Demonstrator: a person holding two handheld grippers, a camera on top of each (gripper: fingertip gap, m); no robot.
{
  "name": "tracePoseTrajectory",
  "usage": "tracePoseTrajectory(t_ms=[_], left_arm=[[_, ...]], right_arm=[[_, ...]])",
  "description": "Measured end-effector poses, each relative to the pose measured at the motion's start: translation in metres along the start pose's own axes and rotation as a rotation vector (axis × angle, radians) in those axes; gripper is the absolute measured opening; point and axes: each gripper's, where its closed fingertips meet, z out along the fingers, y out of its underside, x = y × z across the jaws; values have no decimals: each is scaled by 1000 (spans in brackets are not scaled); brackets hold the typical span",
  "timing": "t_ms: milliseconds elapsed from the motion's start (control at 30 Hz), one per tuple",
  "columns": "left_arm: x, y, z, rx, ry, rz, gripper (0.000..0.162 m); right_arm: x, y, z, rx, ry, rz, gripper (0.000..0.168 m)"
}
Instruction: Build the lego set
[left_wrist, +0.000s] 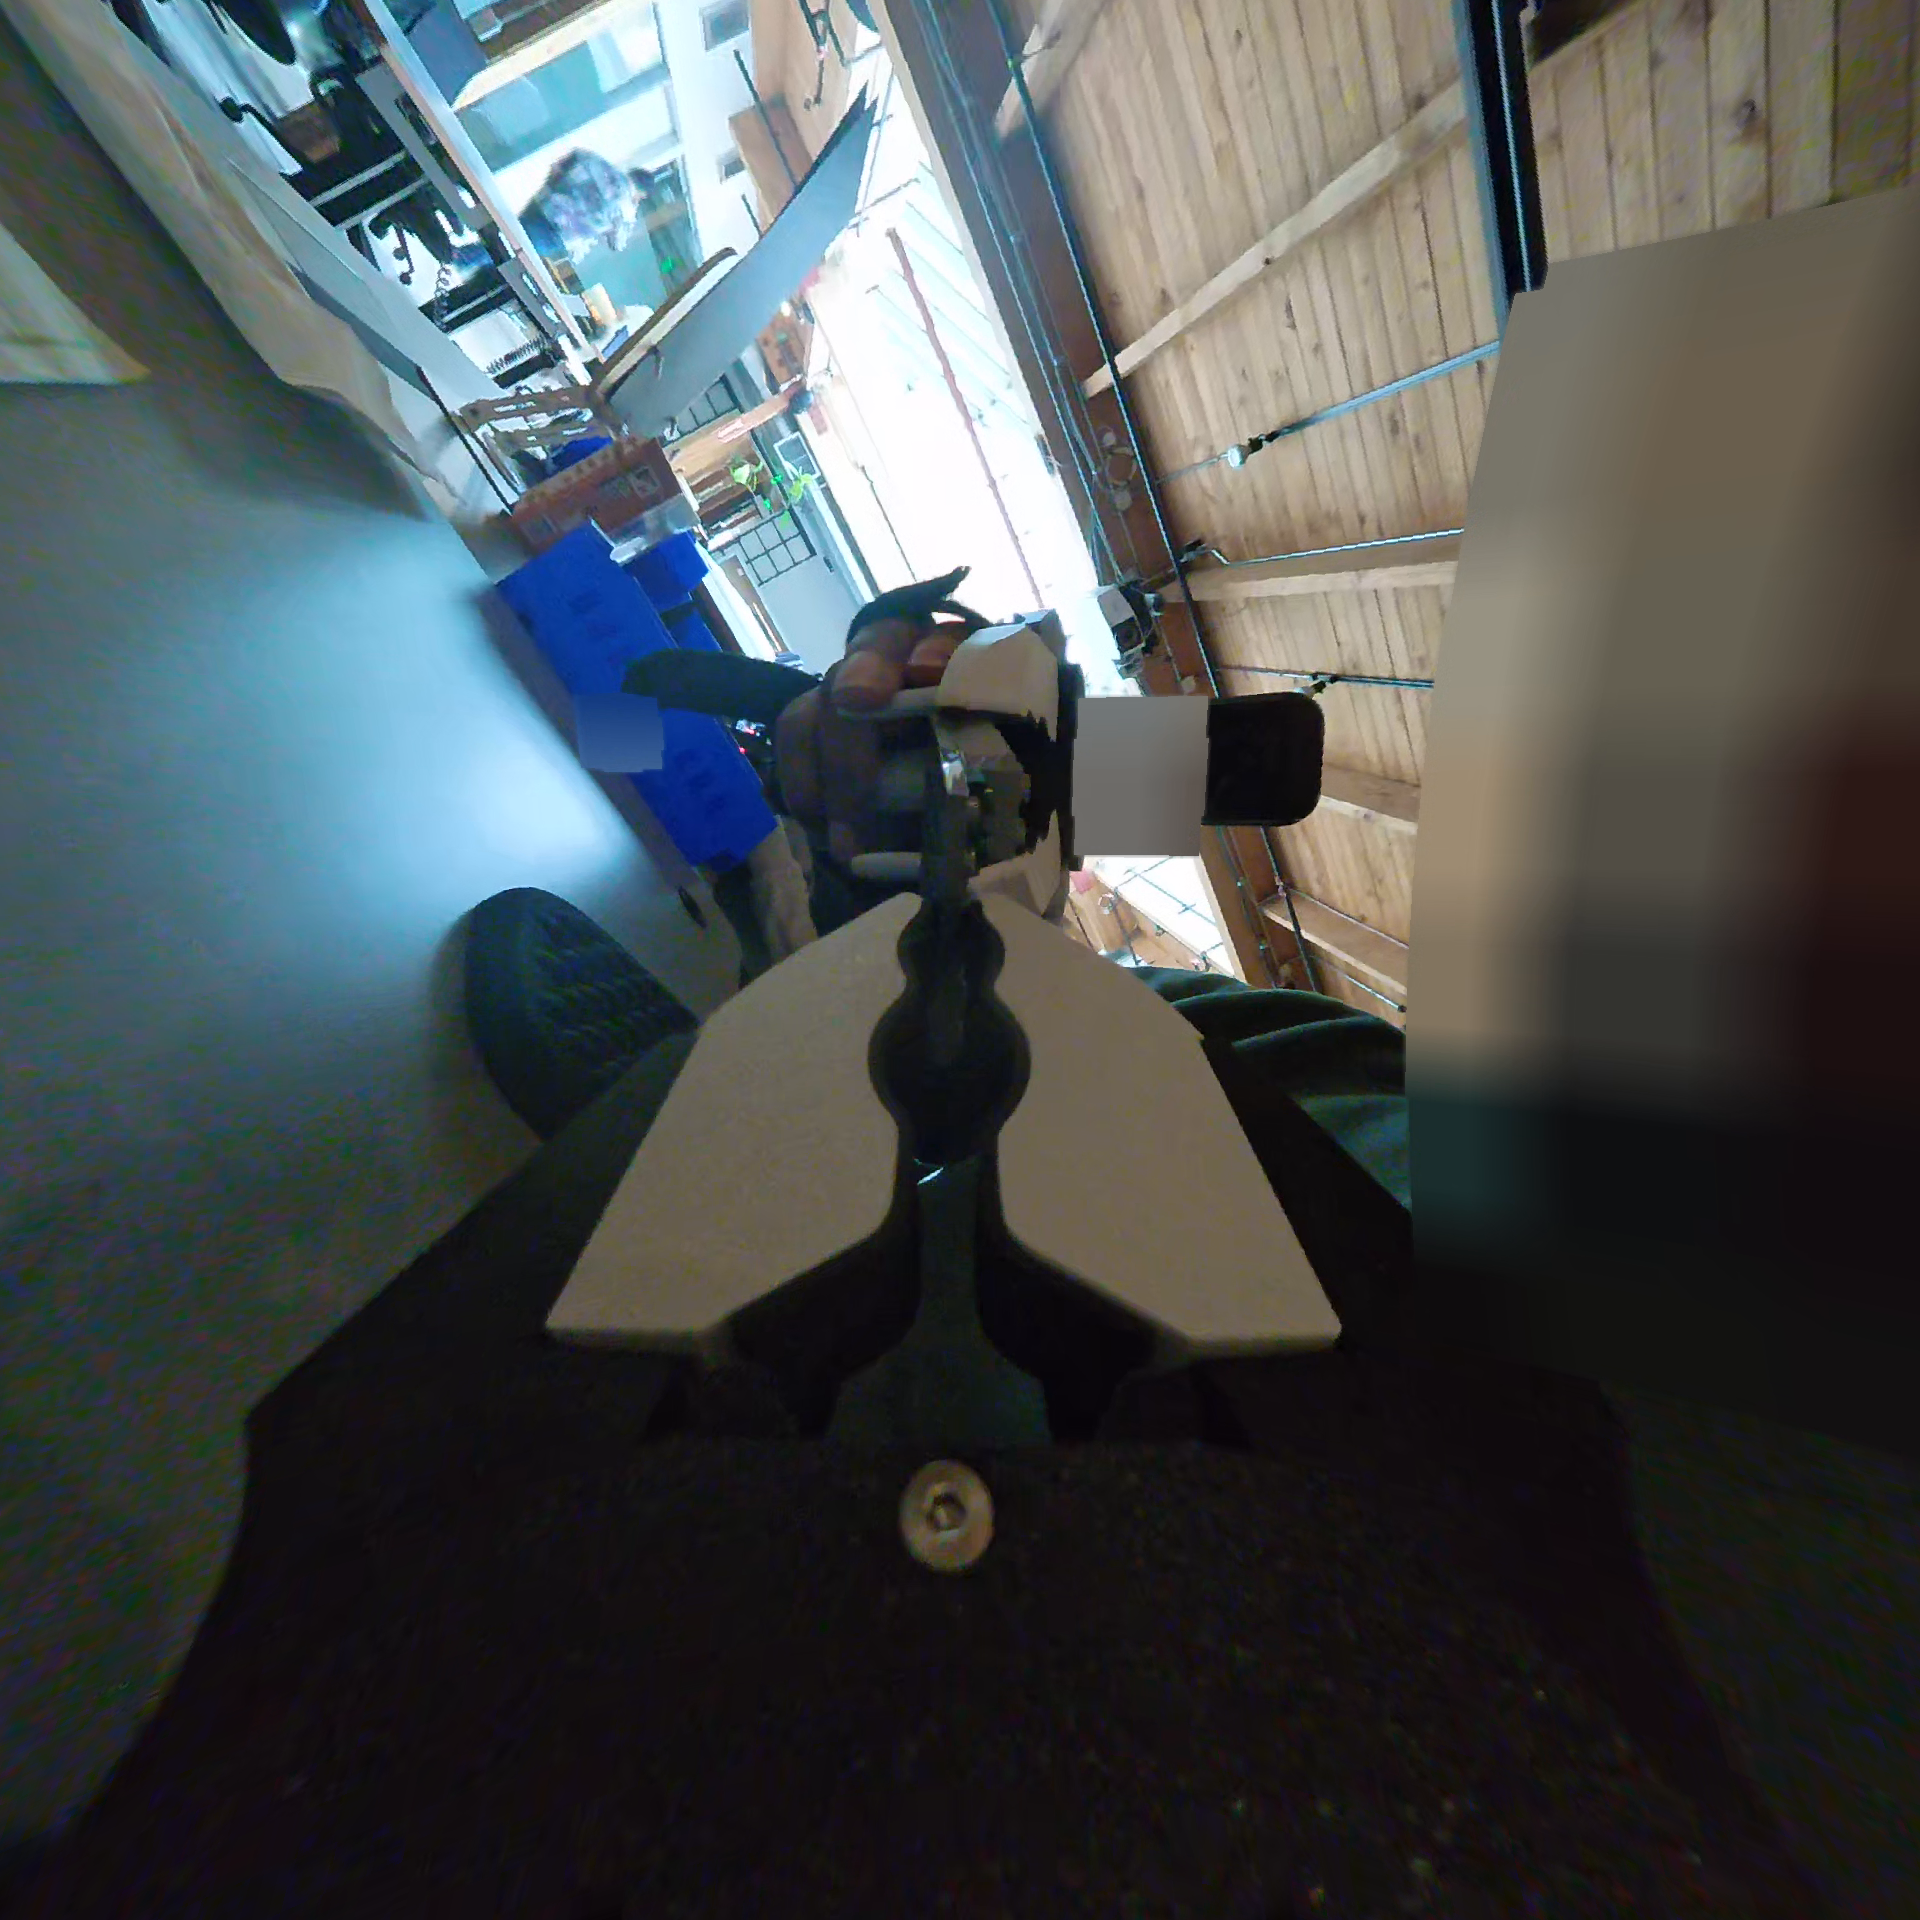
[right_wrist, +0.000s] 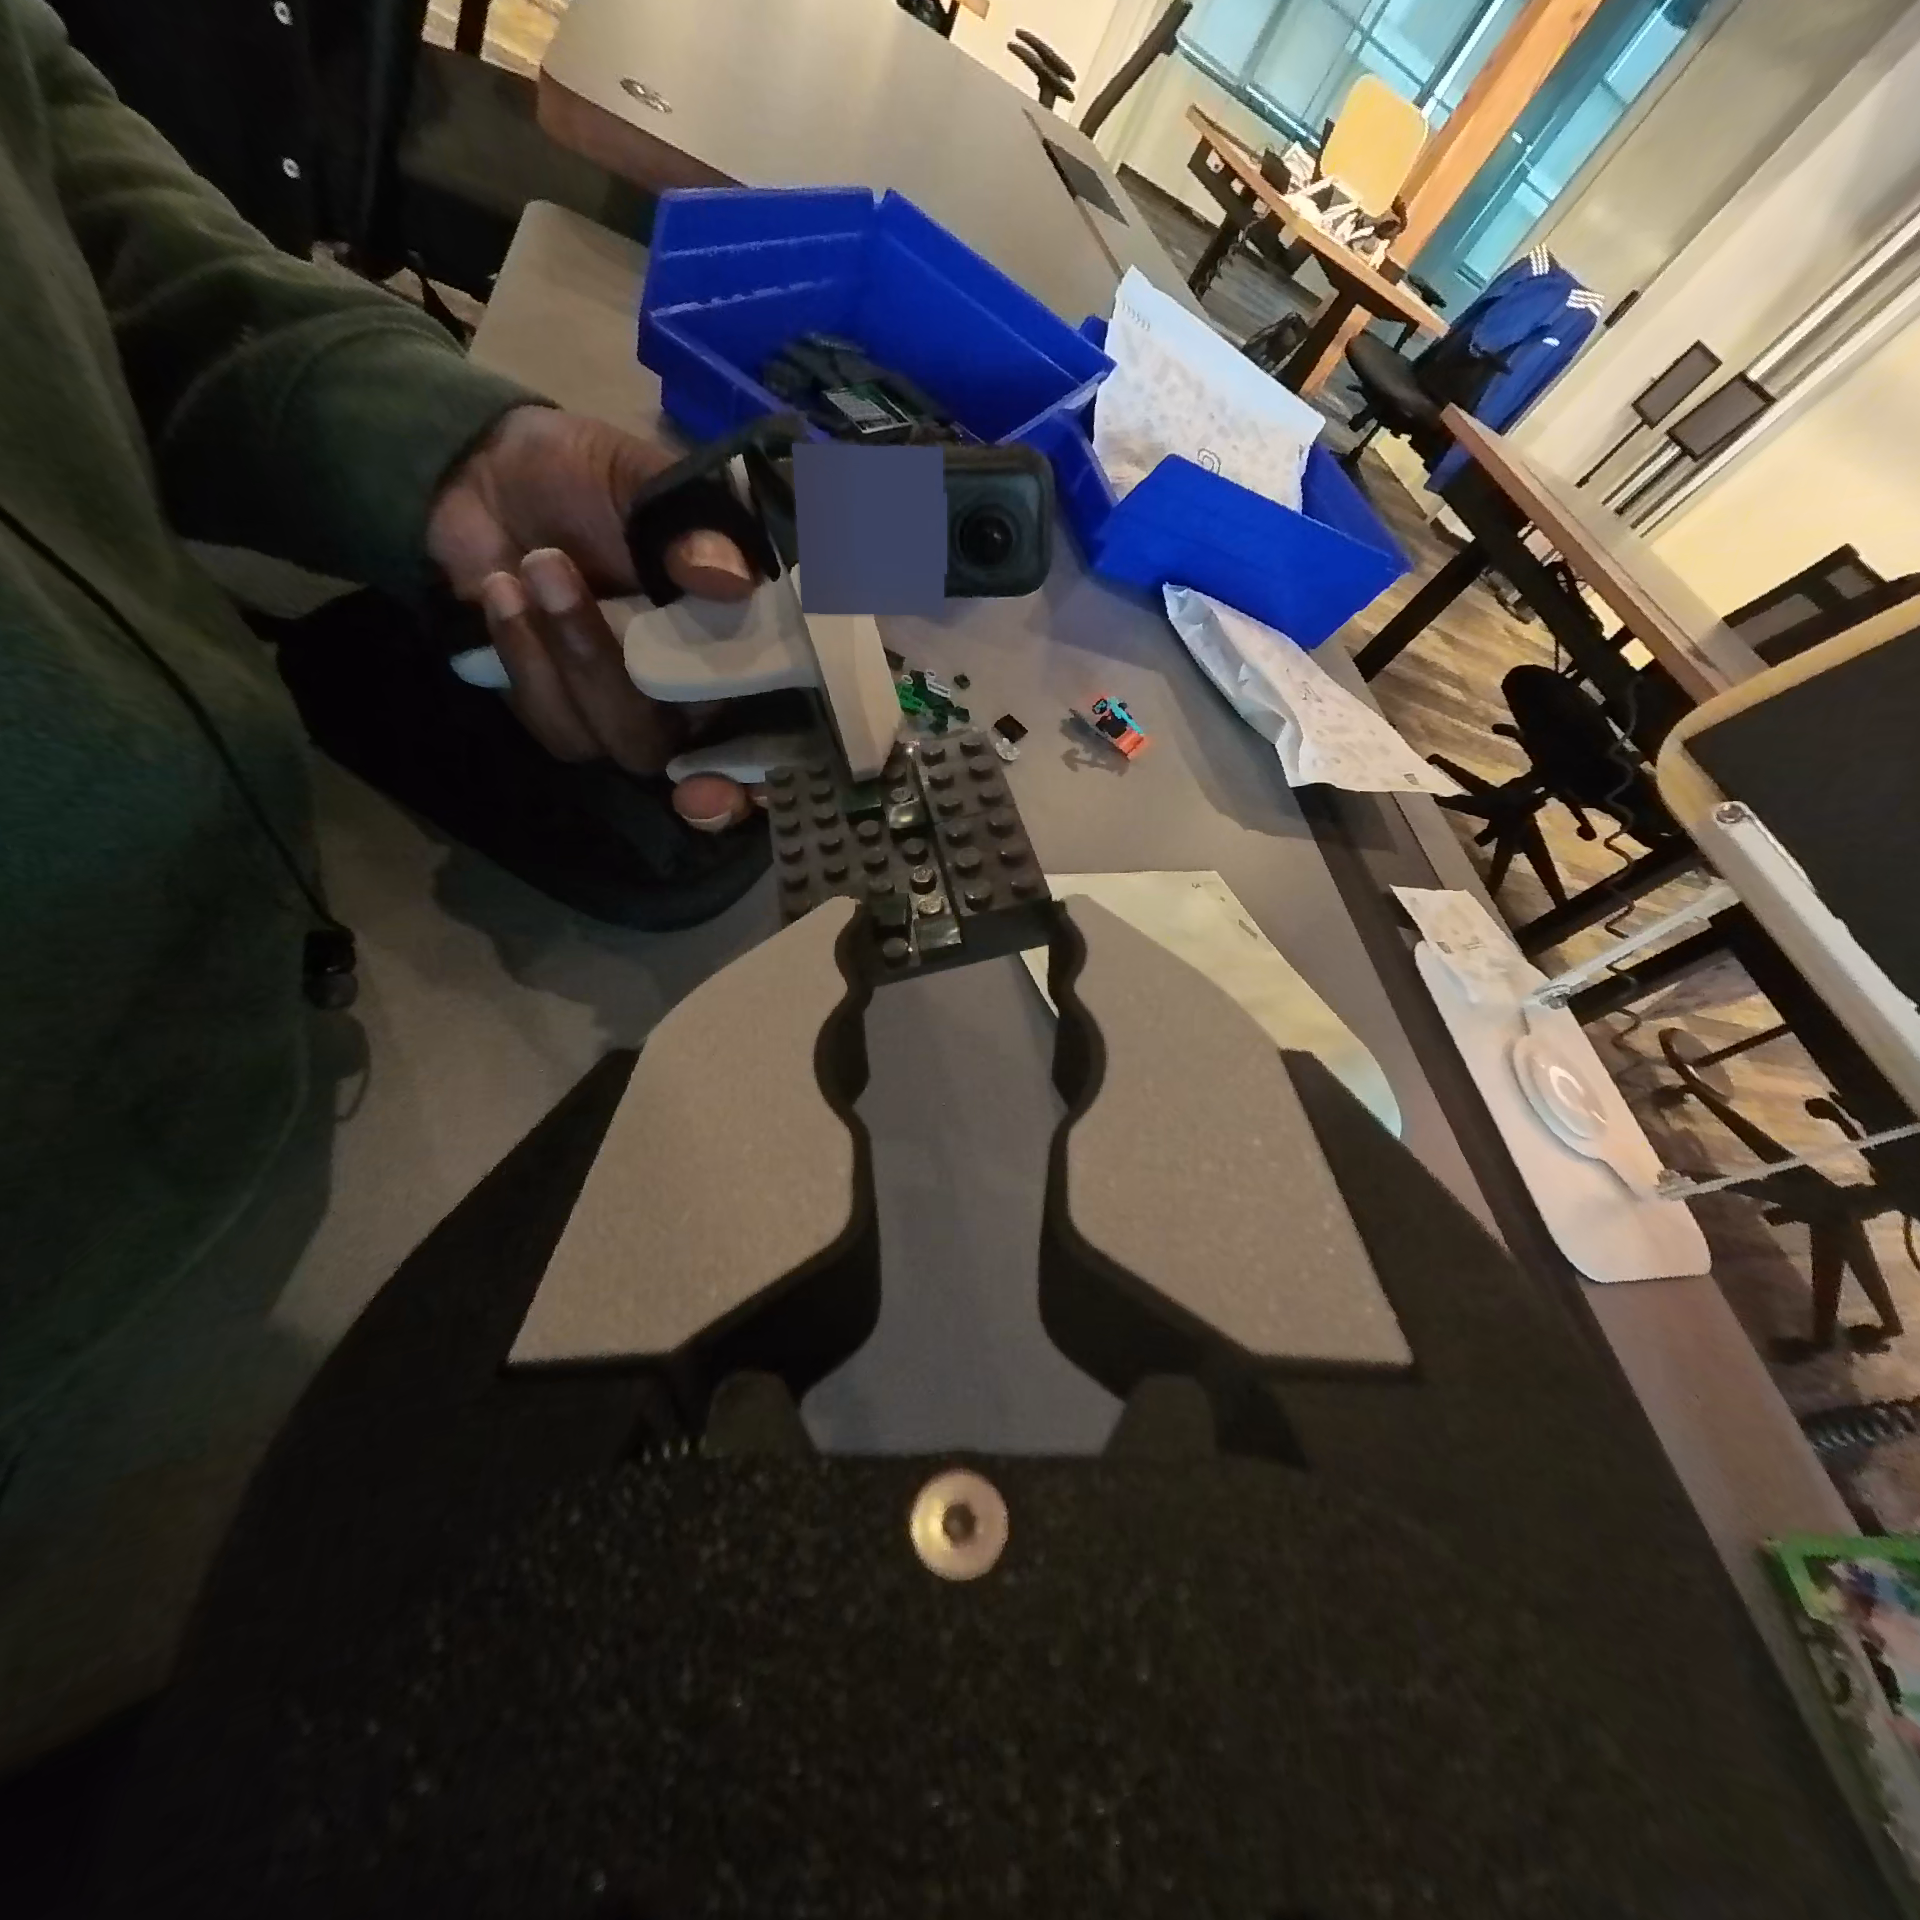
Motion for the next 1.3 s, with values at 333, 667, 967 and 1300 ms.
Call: tracePoseTrajectory(t_ms=[333, 667, 967, 1300], left_arm=[[0, 0, -1, -2, 5, 1, 5], [0, -1, -1, 3, 7, 3, 5], [0, -1, -1, 8, 8, 3, 5], [-11, -12, -7, 59, -26, -22, 5]], right_arm=[[-1, -1, 0, -7, -6, -13, 31], [-1, -2, 0, -6, -7, -9, 31], [-1, -2, 0, -2, -1, -6, 31], [11, 4, 0, 60, -20, 162, 68]])
